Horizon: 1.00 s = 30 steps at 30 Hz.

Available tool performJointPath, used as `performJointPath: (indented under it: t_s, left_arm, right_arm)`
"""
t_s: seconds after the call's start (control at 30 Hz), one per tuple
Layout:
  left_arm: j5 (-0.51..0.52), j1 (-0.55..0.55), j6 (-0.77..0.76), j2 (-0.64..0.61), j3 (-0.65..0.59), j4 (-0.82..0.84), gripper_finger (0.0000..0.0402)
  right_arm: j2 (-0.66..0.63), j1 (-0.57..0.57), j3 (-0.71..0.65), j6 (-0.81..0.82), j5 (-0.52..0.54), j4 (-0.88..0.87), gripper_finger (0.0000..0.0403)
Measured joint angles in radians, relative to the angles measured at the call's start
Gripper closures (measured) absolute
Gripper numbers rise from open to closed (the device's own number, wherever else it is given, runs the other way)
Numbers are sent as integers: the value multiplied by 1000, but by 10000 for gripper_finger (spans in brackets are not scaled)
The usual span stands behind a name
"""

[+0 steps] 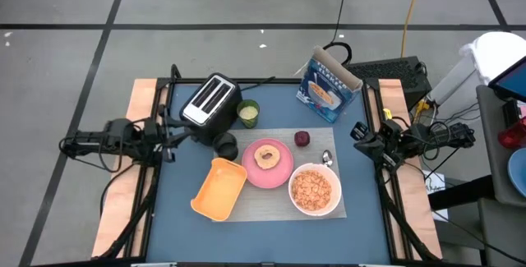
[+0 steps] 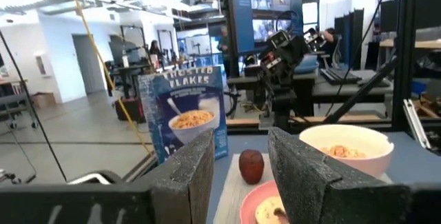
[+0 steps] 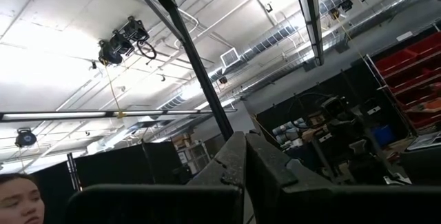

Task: Arrange a breakfast setting
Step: Return to Home Position

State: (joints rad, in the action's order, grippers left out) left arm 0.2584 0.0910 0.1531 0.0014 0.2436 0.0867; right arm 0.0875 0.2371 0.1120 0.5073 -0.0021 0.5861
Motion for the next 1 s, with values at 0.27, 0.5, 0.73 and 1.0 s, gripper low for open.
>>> performJointPath:
  t_s: [0.27, 0.5, 0.73, 1.0]
  left_arm:
    - [-85, 0, -14, 2, -16, -2, 256]
    - [-102, 0, -6, 2, -112, -148, 256]
    - [-102, -1, 1, 2, -209, -277, 256]
    - [-104, -2, -8, 4, -234, -300, 256]
  right_arm:
    - [0, 0, 0, -26, 0, -1, 401]
    - [0, 0, 0, -26, -1, -1, 401]
    - [0, 0, 0, -26, 0, -1, 401]
    - [0, 0, 0, -51, -1, -2, 401]
